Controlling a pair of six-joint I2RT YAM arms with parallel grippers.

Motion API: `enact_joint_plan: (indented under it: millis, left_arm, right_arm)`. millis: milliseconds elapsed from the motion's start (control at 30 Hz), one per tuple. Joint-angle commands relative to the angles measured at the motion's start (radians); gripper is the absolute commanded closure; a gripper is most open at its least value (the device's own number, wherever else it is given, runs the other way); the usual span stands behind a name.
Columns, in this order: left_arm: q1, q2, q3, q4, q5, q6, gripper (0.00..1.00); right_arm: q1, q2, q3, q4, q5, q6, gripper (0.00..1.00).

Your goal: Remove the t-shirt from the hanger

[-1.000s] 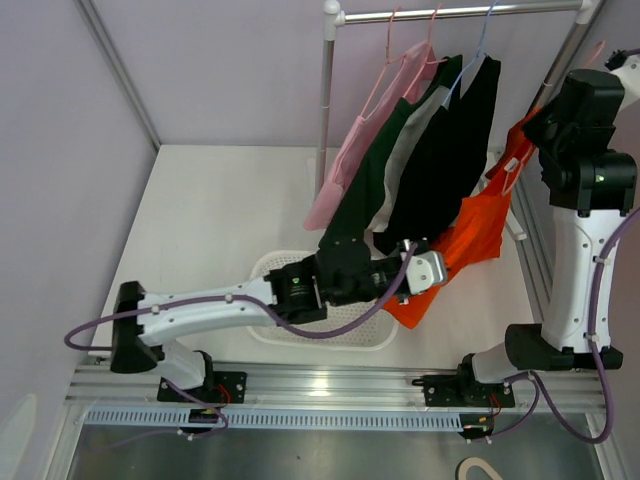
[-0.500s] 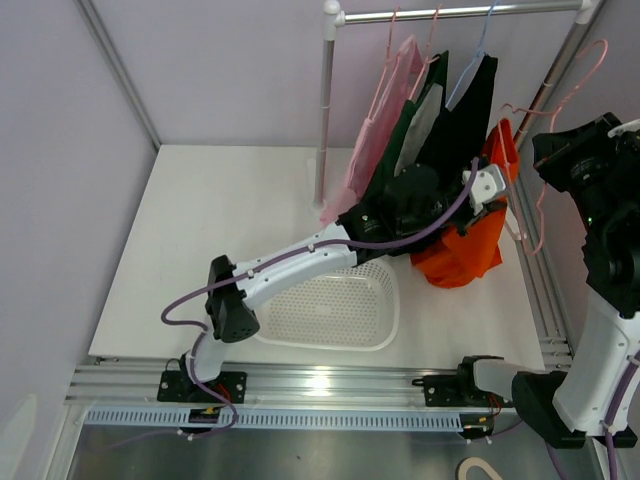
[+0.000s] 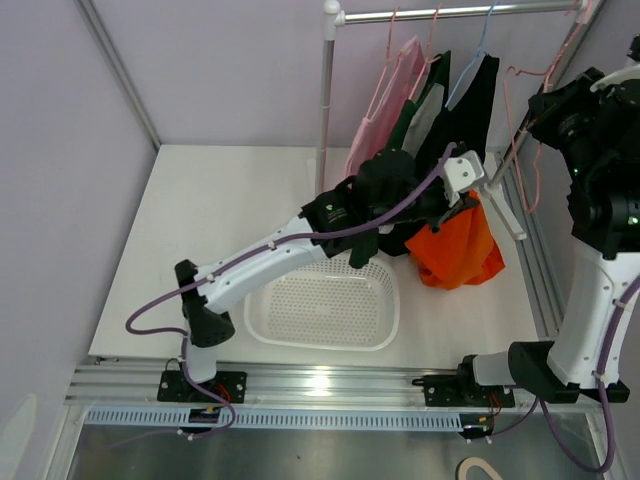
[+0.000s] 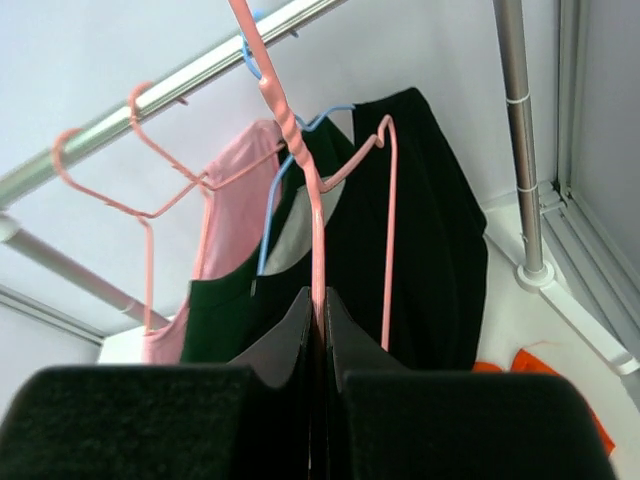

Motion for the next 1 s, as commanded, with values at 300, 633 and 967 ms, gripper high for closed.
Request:
enact_joint_plan:
  millis: [300,633,967]
  left_arm:
    - [0.024,-0.301,0.185,-0.048,-0.243,0.078,0.99]
    - [0.089,-0.5,0.129,-0.071,-0.368,0.158,0.99]
    - [0.285,-0.537,0.028,-0.092,-0.294,0.079,0.99]
  right_arm:
    - [-0.05,0.112,-0.151,0.358,-0.038,-0.149,1.0]
    - [-0.096,0.225,-0.077,0.503,-0.097,-0.155,1.0]
    - [-0.151,0.414,0.031,0.544,-0.194,-0.101,1.0]
